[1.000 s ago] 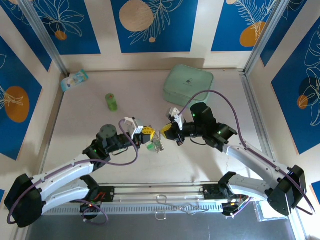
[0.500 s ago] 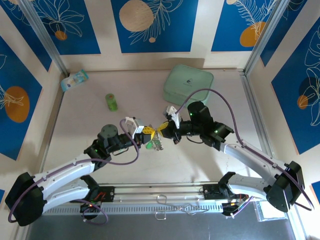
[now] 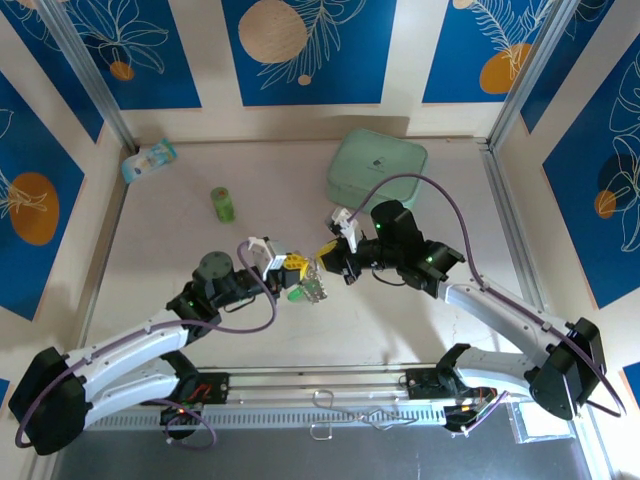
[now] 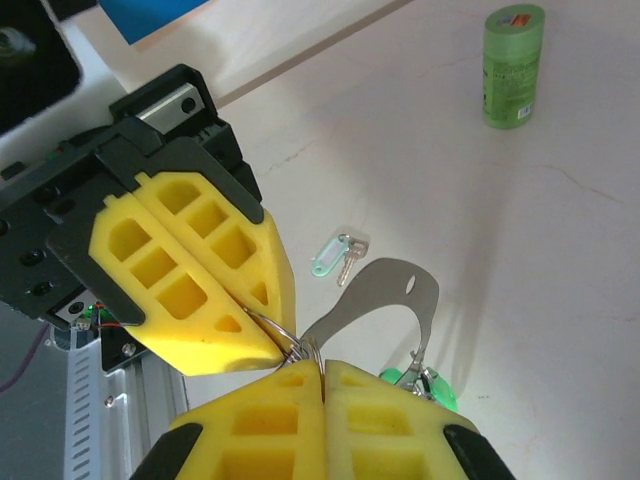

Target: Put the keys on the keyring

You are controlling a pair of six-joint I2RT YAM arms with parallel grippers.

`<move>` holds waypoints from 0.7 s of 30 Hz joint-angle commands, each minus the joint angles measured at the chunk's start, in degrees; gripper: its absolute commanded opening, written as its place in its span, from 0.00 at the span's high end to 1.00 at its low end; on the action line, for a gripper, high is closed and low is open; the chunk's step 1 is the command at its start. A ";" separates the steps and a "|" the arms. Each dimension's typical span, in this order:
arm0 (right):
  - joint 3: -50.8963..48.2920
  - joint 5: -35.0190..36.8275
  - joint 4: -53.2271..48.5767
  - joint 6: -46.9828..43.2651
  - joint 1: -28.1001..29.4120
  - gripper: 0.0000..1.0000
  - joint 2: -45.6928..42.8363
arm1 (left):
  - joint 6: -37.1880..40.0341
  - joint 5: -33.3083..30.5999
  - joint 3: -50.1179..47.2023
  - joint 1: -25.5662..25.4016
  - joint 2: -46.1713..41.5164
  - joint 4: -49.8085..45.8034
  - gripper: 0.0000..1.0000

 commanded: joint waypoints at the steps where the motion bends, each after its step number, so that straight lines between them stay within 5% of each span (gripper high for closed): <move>1: 2.06 0.58 -1.83 0.63 -0.63 1.00 0.99 | 1.91 1.66 -0.34 0.25 -1.66 3.96 1.00; 5: 3.36 -1.94 -4.14 0.69 -0.97 0.98 2.94 | 2.07 2.33 -0.91 0.28 -1.22 6.50 1.00; 8: 3.51 -1.87 -5.83 1.46 -1.91 0.70 2.77 | 2.82 3.33 -1.09 0.11 -0.43 9.38 1.00; 12: -0.59 -2.71 -3.64 2.28 -6.74 0.55 -3.00 | 5.62 3.24 -1.34 -0.24 0.08 11.81 1.00; 21: -9.30 -8.99 4.67 -14.82 -6.93 0.54 -12.36 | 9.47 11.64 -4.32 -0.24 5.89 25.58 1.00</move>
